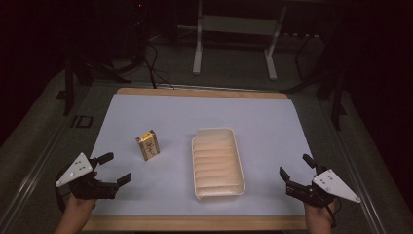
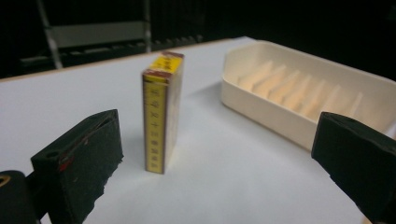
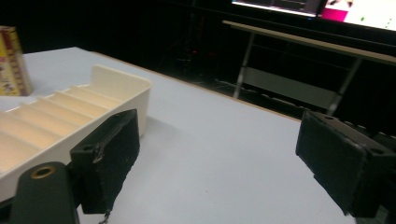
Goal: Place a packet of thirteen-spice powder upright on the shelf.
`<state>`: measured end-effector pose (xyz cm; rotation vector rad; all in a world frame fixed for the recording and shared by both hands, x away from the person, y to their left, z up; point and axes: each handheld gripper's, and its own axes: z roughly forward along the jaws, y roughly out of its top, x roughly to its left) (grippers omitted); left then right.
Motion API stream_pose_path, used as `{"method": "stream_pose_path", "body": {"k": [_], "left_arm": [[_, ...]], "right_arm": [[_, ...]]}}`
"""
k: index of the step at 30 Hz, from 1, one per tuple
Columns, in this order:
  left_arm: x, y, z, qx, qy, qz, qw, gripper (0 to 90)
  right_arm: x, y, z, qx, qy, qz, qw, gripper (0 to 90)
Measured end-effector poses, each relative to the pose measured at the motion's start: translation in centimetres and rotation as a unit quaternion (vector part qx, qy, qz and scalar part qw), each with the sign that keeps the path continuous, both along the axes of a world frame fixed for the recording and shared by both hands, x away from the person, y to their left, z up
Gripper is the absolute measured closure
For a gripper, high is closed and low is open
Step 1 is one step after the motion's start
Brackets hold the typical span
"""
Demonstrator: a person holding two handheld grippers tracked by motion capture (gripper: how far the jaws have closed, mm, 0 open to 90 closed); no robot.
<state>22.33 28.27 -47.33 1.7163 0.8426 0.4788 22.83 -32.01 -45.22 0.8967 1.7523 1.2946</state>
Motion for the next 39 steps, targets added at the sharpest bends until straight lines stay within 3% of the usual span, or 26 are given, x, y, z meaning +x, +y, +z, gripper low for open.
{"method": "stream_pose_path", "body": {"k": [4, 7, 9, 11, 17, 19, 23, 29, 30, 31, 33, 34, 37, 39], "left_arm": [[0.3, -0.4, 0.7, 0.031, 0.023, -0.031, 0.9988, 2.3], [0.5, -0.7, 1.4, 0.060, 0.046, -0.046, 0.9961, 2.3], [0.6, -0.9, 1.8, 0.079, 0.064, -0.055, 0.9932, 2.3], [0.8, -1.1, 2.4, 0.101, 0.090, -0.063, 0.9889, 2.3], [1.4, -1.4, 3.5, 0.146, 0.145, -0.063, 0.9766, 2.3], [1.5, -1.5, 3.8, 0.159, 0.156, -0.059, 0.9732, 2.3], [1.8, -1.5, 4.1, 0.187, 0.190, -0.041, 0.9628, 2.3], [2.1, -2.0, 4.4, 0.220, 0.236, -0.045, 0.9453, 2.3], [2.1, -2.0, 4.4, 0.220, 0.236, -0.045, 0.9453, 2.3], [2.2, -2.2, 4.5, 0.230, 0.245, -0.043, 0.9408, 2.3], [2.4, -2.3, 4.6, 0.232, 0.252, -0.047, 0.9382, 2.3], [2.5, -2.4, 4.7, 0.237, 0.256, -0.051, 0.9358, 2.2], [2.6, -2.7, 4.7, 0.258, 0.271, -0.059, 0.9254, 1.9], [2.8, -2.9, 4.8, 0.265, 0.292, -0.062, 0.9167, 1.8]], "right_arm": [[0.0, 0.5, -0.1, -0.008, 0.005, 0.016, 0.9998, 13.7], [-0.1, 0.8, -0.2, -0.016, 0.004, 0.025, 0.9995, 13.7], [-0.2, 0.9, -0.3, -0.017, 0.005, 0.029, 0.9994, 13.7], [-0.2, 1.0, -0.3, -0.020, 0.009, 0.032, 0.9992, 13.7], [-0.2, 1.1, -0.5, -0.023, 0.014, 0.039, 0.9989, 13.7], [-0.3, 1.2, -0.5, -0.027, 0.014, 0.039, 0.9988, 13.7], [-0.3, 1.1, -0.6, -0.031, 0.014, 0.042, 0.9986, 13.7], [-0.3, 1.2, -0.6, -0.033, 0.018, 0.045, 0.9983, 13.7], [-0.3, 1.2, -0.6, -0.033, 0.019, 0.045, 0.9983, 13.7], [-0.3, 1.2, -0.6, -0.033, 0.019, 0.045, 0.9983, 13.7], [-0.3, 1.2, -0.6, -0.034, 0.020, 0.046, 0.9982, 13.7], [-0.2, 1.2, -0.6, -0.035, 0.020, 0.047, 0.9981, 13.7], [-0.3, 1.3, -0.7, -0.040, 0.020, 0.047, 0.9979, 13.7], [-0.3, 1.3, -0.6, -0.041, 0.019, 0.048, 0.9978, 13.7]]}}
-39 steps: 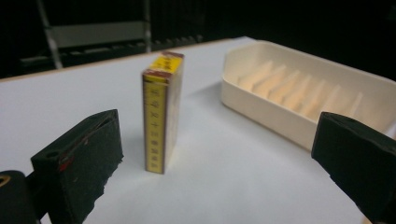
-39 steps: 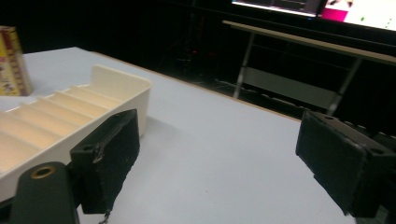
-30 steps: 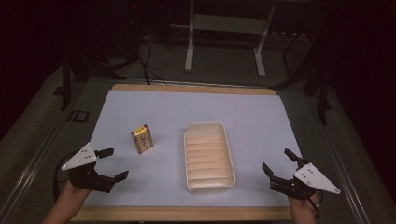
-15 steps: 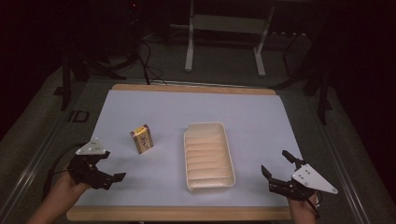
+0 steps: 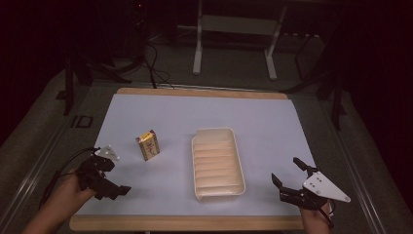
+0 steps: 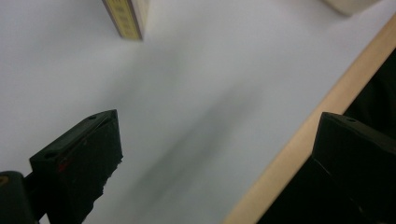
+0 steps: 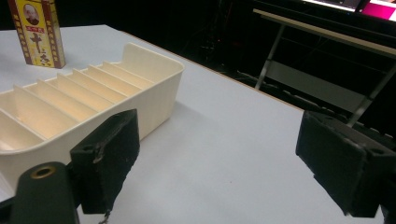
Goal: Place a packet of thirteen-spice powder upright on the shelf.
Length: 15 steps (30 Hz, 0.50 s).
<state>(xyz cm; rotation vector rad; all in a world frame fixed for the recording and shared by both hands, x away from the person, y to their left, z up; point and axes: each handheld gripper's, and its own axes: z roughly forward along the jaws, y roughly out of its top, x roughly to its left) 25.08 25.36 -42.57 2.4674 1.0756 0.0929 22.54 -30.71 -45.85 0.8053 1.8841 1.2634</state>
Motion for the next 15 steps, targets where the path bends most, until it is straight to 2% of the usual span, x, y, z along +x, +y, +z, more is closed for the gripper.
{"method": "stream_pose_path", "body": {"k": [6, 7, 8, 13, 14, 15], "left_arm": [[0.3, -0.4, 0.0, 0.026, 0.045, 0.007, 0.9986, 1.8], [0.3, -0.4, 0.0, 0.026, 0.045, 0.007, 0.9986, 1.8], [0.5, -0.5, -0.1, 0.033, 0.058, 0.013, 0.9977, 1.8], [0.8, -1.2, 0.1, 0.086, 0.077, 0.022, 0.9931, 1.9], [0.9, -1.3, 0.2, 0.092, 0.080, 0.022, 0.9923, 1.9], [1.0, -1.4, 0.2, 0.087, 0.092, 0.023, 0.9917, 1.9]], "right_arm": [[-0.1, 0.1, 0.1, -0.004, -0.003, 0.001, 1.0000, 13.7], [-0.1, 0.1, 0.1, -0.005, -0.002, 0.001, 1.0000, 13.7], [-0.1, 0.1, 0.1, -0.006, -0.002, 0.002, 1.0000, 13.7], [-0.1, 0.3, 0.0, -0.012, -0.002, 0.007, 0.9999, 13.7], [-0.1, 0.3, 0.0, -0.013, 0.000, 0.007, 0.9999, 13.7], [-0.1, 0.4, -0.1, -0.015, 0.000, 0.008, 0.9999, 13.7]]}}
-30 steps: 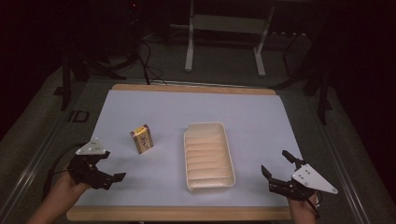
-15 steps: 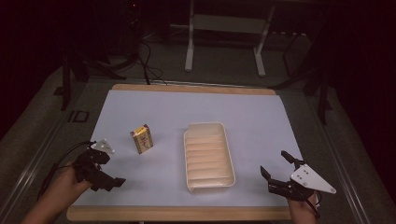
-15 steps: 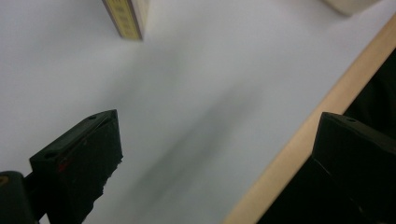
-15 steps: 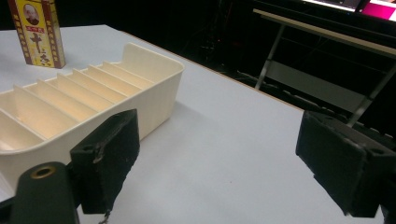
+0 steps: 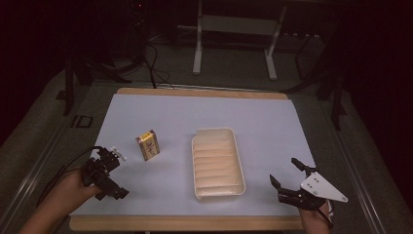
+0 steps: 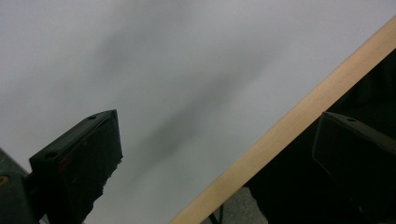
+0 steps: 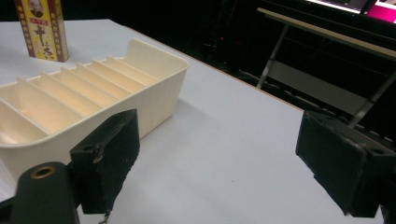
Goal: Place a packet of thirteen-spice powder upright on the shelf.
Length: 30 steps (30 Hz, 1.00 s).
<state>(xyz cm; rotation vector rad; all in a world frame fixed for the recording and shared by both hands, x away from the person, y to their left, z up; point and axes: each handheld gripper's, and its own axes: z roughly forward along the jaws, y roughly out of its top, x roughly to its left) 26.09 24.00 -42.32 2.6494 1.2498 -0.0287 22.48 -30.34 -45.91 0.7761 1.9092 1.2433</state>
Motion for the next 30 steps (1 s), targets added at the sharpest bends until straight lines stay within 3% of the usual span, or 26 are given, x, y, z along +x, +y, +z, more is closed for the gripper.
{"method": "stream_pose_path", "body": {"k": [3, 8, 17, 21, 23, 28, 30], "left_arm": [[0.6, 0.1, 0.2, -0.013, 0.025, 0.007, 0.9996, 1.9], [1.6, 0.3, 0.7, 0.006, 0.035, 0.008, 0.9993, 1.9], [3.4, 0.1, 2.2, 0.010, 0.026, 0.006, 0.9996, 1.9], [4.0, -0.3, 2.8, 0.006, 0.012, -0.007, 0.9999, 2.0], [4.5, -0.4, 3.1, -0.003, 0.013, -0.009, 0.9999, 2.0], [5.9, -0.8, 3.8, 0.000, 0.008, -0.013, 0.9999, 2.2], [6.6, -0.9, 4.0, -0.010, 0.012, -0.018, 0.9997, 2.2]], "right_arm": [[0.0, 0.1, -0.1, -0.004, 0.001, 0.005, 1.0000, 13.7], [0.0, 0.1, -0.1, -0.008, 0.004, 0.006, 0.9999, 13.7], [0.0, 0.3, -0.2, -0.006, 0.012, 0.017, 0.9998, 13.6], [0.0, 0.2, -0.1, -0.001, 0.013, 0.015, 0.9998, 13.6], [0.0, 0.1, -0.1, 0.000, 0.013, 0.013, 0.9998, 13.7], [0.1, 0.1, -0.1, -0.002, 0.015, 0.011, 0.9998, 13.7], [0.0, 0.2, -0.1, -0.002, 0.014, 0.014, 0.9998, 13.7]]}}
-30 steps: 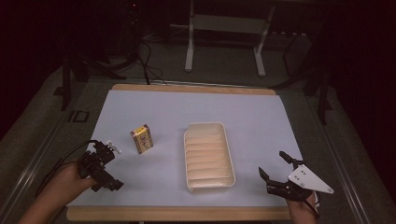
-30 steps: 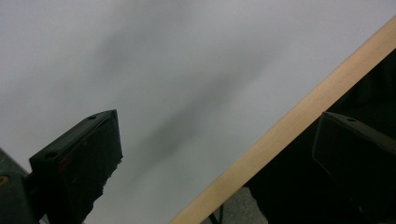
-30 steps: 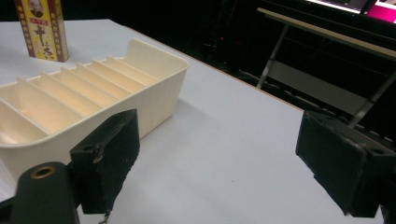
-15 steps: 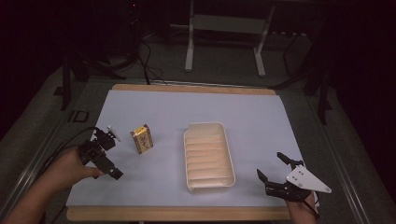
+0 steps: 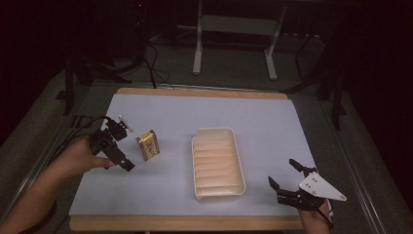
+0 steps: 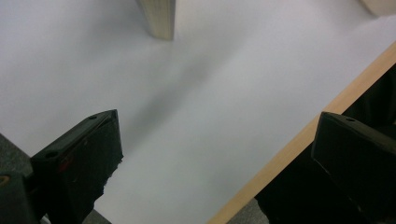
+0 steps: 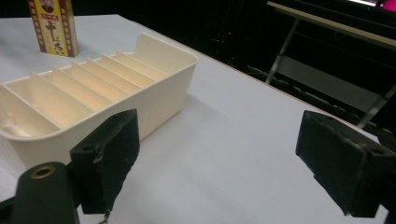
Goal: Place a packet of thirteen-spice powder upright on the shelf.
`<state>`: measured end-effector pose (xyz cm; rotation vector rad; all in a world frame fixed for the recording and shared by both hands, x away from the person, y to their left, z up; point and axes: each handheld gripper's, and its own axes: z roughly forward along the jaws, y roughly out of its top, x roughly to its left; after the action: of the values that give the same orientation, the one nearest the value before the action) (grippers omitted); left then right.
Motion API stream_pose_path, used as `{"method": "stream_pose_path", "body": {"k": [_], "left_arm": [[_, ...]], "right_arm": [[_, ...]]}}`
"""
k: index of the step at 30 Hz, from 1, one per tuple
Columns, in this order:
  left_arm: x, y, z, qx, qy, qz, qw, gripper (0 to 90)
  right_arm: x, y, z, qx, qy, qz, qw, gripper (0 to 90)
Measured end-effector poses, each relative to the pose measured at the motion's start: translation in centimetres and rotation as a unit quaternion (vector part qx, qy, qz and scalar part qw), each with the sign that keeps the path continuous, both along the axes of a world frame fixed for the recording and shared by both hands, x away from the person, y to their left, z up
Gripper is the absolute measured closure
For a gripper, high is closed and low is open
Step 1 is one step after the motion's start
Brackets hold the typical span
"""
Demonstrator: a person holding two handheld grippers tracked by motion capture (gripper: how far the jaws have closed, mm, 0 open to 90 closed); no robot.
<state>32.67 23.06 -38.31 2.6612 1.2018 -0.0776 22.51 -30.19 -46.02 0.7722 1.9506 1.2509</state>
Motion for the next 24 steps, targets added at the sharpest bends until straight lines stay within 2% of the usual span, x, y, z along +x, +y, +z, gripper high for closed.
{"method": "stream_pose_path", "body": {"k": [4, 6, 8, 9, 15, 17, 24], "left_arm": [[1.4, -0.4, 0.1, 0.007, 0.000, -0.008, 0.9999, 2.2], [2.0, -0.5, 0.2, 0.012, -0.008, -0.006, 0.9999, 8.3], [2.8, -0.6, 0.2, 0.016, -0.011, 0.001, 0.9998, 9.0], [2.8, -0.6, 0.2, 0.016, -0.011, 0.001, 0.9998, 14.7], [4.8, -1.0, 0.4, 0.011, -0.017, -0.005, 0.9998, 17.8], [5.2, -1.1, 0.5, 0.005, -0.021, -0.010, 0.9997, 21.2], [6.3, -1.7, -0.1, 0.016, -0.038, -0.044, 0.9982, 23.9]], "right_arm": [[0.1, 0.1, -0.1, 0.000, 0.004, 0.002, 1.0000, 13.7], [0.0, 0.1, -0.1, 0.001, 0.005, 0.005, 1.0000, 13.7], [0.0, 0.1, -0.1, 0.000, 0.005, 0.007, 1.0000, 13.7], [0.0, 0.1, -0.1, 0.000, 0.005, 0.007, 1.0000, 13.7], [0.0, 0.2, -0.2, -0.002, 0.010, 0.013, 0.9999, 13.7], [0.0, 0.2, -0.3, 0.001, 0.013, 0.015, 0.9998, 13.7], [0.1, 0.1, -0.4, 0.002, 0.017, 0.017, 0.9997, 13.8]]}}
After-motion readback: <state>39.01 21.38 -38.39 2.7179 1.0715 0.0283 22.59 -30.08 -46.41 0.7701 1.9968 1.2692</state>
